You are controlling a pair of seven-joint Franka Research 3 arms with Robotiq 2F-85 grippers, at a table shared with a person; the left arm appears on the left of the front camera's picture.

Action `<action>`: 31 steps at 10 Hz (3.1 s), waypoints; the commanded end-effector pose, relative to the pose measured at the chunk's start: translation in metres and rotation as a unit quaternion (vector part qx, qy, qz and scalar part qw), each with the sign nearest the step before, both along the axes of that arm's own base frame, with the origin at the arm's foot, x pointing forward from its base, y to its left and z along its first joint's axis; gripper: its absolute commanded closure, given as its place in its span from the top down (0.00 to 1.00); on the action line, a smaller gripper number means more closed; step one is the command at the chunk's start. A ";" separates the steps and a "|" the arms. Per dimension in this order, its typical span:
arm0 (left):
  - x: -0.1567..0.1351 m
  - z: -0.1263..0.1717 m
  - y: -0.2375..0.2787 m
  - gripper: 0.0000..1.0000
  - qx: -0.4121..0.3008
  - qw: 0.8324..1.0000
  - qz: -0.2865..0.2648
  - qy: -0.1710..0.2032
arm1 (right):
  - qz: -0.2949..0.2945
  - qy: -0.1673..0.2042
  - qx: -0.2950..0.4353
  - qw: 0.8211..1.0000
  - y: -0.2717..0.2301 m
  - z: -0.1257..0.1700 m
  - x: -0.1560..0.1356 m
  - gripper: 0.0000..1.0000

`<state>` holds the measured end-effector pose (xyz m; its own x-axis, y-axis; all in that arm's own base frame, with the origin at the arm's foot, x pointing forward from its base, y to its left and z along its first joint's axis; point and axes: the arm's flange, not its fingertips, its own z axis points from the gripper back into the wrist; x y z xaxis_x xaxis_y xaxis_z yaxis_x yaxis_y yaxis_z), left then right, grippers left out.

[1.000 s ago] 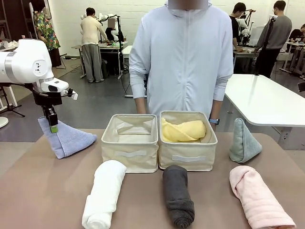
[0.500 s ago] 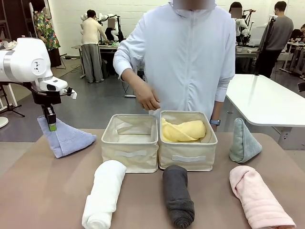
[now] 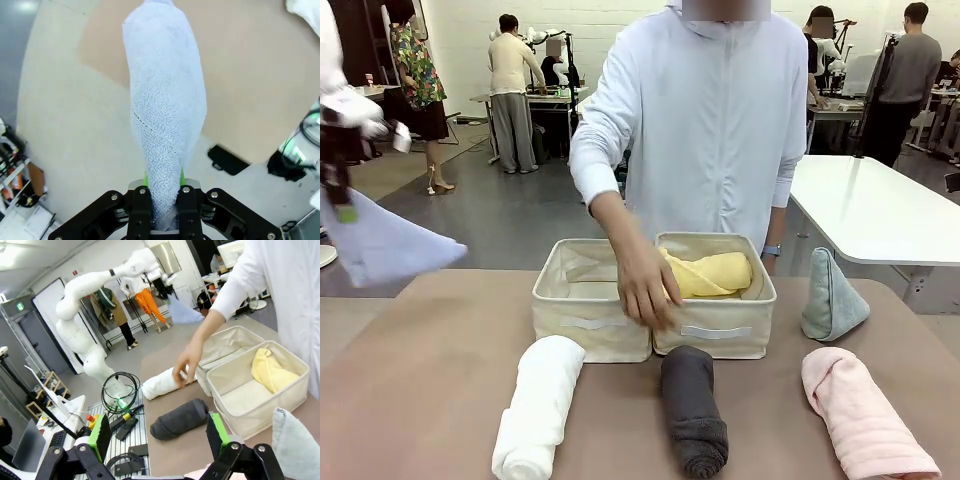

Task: Sort the towels based on their folding style.
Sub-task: Pick up one triangle-folded towel and place it in the left Fabric basket.

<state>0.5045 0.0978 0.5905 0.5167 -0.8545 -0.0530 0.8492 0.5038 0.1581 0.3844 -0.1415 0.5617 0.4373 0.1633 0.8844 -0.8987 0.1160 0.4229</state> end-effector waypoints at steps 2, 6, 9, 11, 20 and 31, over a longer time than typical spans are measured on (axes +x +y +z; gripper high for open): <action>-0.042 0.050 0.021 0.00 -0.003 0.999 -0.018 -0.033 | 0.000 -0.011 0.016 1.000 0.001 0.003 0.002 1.00; -0.054 0.064 0.029 0.00 0.003 0.999 -0.010 -0.036 | 0.000 -0.011 0.016 1.000 0.001 0.003 0.002 1.00; -0.054 0.061 0.029 0.16 -0.008 0.999 -0.011 -0.035 | 0.000 -0.011 0.016 1.000 0.001 0.003 0.002 1.00; -0.083 0.075 0.005 0.16 0.000 0.994 -0.060 -0.096 | 0.000 -0.011 0.016 1.000 0.001 0.003 0.002 1.00; -0.111 0.101 -0.207 0.16 0.059 0.940 -0.318 -0.112 | 0.000 -0.011 0.016 1.000 0.001 0.003 0.002 1.00; -0.081 0.044 -0.395 0.16 0.087 0.928 -0.363 -0.021 | 0.000 -0.011 0.016 1.000 0.001 0.003 0.002 1.00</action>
<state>0.4347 -0.3000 0.6281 -0.1586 -0.9652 -0.2078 0.9570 -0.2020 0.2080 0.3846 -0.1414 0.5625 0.4363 0.1652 0.8845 -0.8992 0.1168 0.4218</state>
